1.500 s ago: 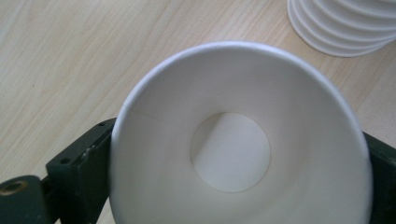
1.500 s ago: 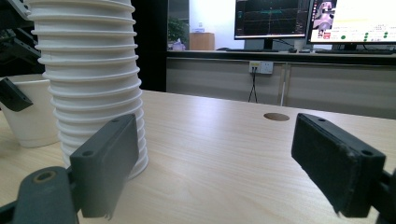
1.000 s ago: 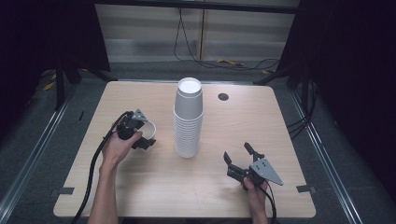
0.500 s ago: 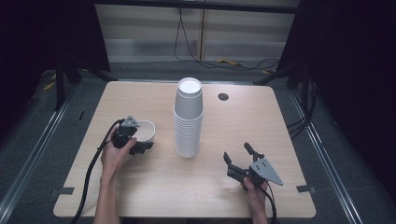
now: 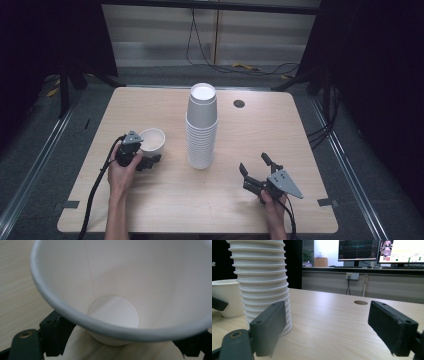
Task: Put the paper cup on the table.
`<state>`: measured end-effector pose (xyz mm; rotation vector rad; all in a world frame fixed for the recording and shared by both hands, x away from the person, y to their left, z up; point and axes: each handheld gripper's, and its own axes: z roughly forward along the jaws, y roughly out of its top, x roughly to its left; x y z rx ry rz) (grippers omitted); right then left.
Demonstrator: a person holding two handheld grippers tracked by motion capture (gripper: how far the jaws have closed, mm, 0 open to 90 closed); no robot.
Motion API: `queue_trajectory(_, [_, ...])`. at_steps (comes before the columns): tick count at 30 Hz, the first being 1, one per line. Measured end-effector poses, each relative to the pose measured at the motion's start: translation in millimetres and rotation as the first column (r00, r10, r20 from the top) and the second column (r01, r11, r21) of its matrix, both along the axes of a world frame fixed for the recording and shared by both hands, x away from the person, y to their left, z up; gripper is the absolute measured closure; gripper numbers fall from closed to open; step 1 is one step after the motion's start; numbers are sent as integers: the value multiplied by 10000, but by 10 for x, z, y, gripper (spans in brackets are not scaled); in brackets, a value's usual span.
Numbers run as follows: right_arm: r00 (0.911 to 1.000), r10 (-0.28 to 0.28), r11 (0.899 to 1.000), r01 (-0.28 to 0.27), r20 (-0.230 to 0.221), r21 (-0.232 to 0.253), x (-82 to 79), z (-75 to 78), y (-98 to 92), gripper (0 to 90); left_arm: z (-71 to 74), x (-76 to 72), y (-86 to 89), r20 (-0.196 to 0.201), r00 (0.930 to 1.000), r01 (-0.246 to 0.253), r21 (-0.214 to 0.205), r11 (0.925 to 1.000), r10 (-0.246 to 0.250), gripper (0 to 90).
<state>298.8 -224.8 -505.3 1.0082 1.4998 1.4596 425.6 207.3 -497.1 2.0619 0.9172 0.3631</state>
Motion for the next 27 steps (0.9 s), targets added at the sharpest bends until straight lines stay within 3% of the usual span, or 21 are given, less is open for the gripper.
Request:
queue_trajectory(5, [10000,-2,10000,2,12,-3,-1,0,0,150,-60,-89,22,148,9985,-514,-327,9981,519,154])
queue_trajectory(7, [9999,104,9999,-104,54,6,-6,-1,4,147,-56,-142,54,226,9967,-763,-721,9945,782,154])
queue_trajectory(9, [10000,66,10000,-66,11,-6,-5,0,0,148,-57,-176,66,295,9951,-920,-753,9929,944,154])
queue_trajectory(12, [10000,60,10000,-59,46,-31,-6,0,-1,147,-62,-230,83,366,9951,-886,-824,9927,919,154])
queue_trajectory(13, [10000,64,10000,-64,34,-23,-5,0,-1,147,-61,-256,81,550,9936,-936,-833,9921,983,154])
queue_trajectory(17, [10000,59,10000,-59,14,-4,-5,0,0,148,-63,-352,117,840,9897,-993,-1808,9785,1160,154])
queue_trajectory(19, [10000,58,10000,-58,9,-1,-5,0,-1,148,-56,-403,118,1009,9868,-1067,-1831,9773,1267,152])
queue_trajectory(21, [10000,59,10000,-59,8,-1,-5,0,-1,148,-41,-446,124,1062,9881,-866,-2121,9734,1110,155])
queue_trajectory(25, [10000,56,10000,-56,10,-1,-5,0,0,147,4,-584,118,1562,9772,-1047,-2351,9663,1439,155])
queue_trajectory(27, [10000,55,10000,-55,11,-3,-5,0,-1,148,22,-640,115,1695,9752,-998,-2356,9667,1420,155])
